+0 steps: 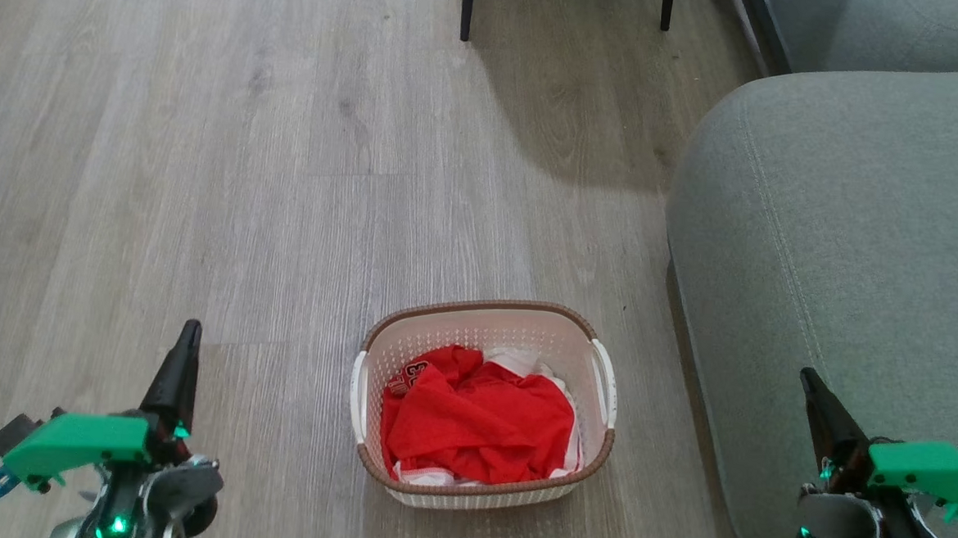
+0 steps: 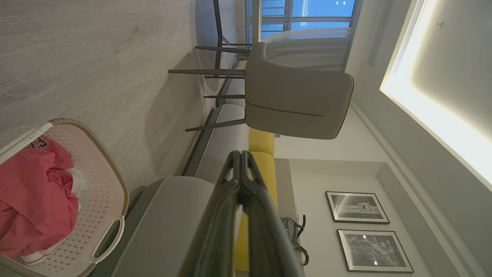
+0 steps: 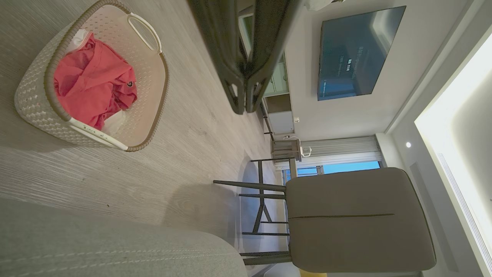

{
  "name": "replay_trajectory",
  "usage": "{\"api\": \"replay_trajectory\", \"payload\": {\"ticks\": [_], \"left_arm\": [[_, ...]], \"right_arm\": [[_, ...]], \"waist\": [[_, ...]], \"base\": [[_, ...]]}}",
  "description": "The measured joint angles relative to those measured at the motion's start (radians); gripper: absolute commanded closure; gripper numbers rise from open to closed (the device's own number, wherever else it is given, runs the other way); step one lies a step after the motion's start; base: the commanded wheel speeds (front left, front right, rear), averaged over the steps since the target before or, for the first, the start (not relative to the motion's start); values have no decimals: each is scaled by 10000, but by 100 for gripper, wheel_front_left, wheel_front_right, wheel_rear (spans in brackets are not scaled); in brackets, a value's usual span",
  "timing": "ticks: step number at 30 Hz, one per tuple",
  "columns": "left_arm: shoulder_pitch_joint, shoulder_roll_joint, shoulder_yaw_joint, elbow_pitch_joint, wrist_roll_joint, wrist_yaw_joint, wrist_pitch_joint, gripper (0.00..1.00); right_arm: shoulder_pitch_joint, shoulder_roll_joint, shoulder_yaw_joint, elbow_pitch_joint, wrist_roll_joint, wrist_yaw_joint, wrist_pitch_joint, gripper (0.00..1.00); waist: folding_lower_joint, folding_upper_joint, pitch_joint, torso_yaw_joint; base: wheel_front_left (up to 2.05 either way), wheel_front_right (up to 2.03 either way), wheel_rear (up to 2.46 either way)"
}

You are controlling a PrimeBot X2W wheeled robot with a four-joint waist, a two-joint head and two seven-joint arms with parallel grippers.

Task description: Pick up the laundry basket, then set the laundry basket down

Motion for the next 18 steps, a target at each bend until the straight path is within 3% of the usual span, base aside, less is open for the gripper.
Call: {"api": "replay_trajectory", "payload": {"ticks": [18], "left_arm": [[-2, -13, 115, 2, 0, 0, 6, 100]], "right_arm": [[0, 4, -35, 2, -17, 0, 4, 100]], "waist": [[0, 0, 0, 0]], "base": [[0, 0, 0]]}}
